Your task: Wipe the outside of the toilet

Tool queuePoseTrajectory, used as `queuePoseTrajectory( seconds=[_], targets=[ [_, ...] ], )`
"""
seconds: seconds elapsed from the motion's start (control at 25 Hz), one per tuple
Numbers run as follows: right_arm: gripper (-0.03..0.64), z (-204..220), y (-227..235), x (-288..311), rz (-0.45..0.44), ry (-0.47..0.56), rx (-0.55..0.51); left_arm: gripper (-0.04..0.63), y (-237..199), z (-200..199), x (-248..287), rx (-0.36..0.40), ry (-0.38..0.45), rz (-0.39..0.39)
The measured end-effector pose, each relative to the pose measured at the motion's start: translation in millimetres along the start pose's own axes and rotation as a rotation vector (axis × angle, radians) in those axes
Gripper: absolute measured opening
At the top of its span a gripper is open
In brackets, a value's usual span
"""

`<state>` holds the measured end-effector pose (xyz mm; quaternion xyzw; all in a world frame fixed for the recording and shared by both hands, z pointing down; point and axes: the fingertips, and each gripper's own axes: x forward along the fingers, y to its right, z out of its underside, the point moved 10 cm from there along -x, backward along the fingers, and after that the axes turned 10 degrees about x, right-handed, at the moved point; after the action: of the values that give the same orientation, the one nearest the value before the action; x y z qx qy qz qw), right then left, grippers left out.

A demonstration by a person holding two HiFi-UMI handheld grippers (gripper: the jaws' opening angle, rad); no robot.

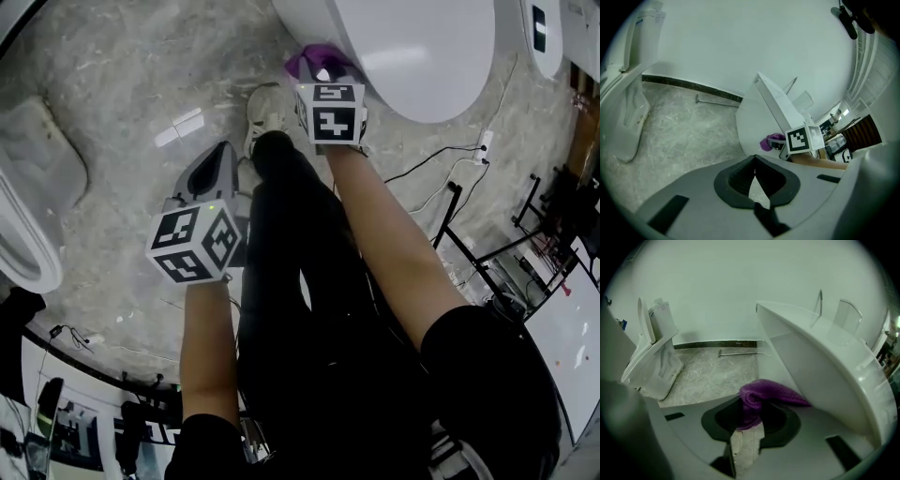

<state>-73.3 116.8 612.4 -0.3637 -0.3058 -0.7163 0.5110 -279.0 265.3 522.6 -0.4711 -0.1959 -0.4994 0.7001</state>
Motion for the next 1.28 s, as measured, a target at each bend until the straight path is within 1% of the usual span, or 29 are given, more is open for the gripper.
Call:
queuePoseTrajectory(
  seconds=[0.12,0.2,0.4,0.56,0.64,0.84,1.0,1.2,1.28],
  targets=[
    [0.1,-10.9,-6.9,9.4,0.007,-0.014,0.003,0.009,-11.7,-13.5,2.7,-0.045,0.005,-0.017],
    [0.1,-15.9,-9.5,14.7,0.022,-0.027,0.01,0.009,-16.3,-25.0,6.9,-0.059,-0.003,-0.014],
    [0.1,-35.7,-16.4,31.6,0.071,-0.023,0.054,0.009,-31.5,-65.4,25.7,-0.029,-0.021,-0.002],
    [0.1,-49.6,-22.0,40.2,0.121,-0.074,0.121,0.009,-39.9,-100.7,32.9,-0.03,-0.041,-0.006],
    [0.1,-61.0,-23.1,46.1,0.129,-0.083,0.148,0.009,-43.3,-117.4,38.9,-0.018,-0.055,-0.006],
    [0.1,-83.8,-27.9,58.7,0.126,-0.115,0.145,0.009,-43.8,-146.2,49.0,-0.019,-0.083,-0.001],
    [0.1,-102.4,-29.6,68.9,0.14,-0.136,0.119,0.009,-47.8,-178.8,50.2,-0.016,-0.065,-0.003],
    [0.1,-125.7,-36.2,87.2,0.145,-0.111,0.132,0.009,-67.2,-205.7,56.5,0.0,-0.07,-0.009],
    [0.1,-136.6,-40.8,96.7,0.168,-0.12,0.14,0.009,-78.1,-214.7,61.8,0.0,-0.077,-0.001]
  ],
)
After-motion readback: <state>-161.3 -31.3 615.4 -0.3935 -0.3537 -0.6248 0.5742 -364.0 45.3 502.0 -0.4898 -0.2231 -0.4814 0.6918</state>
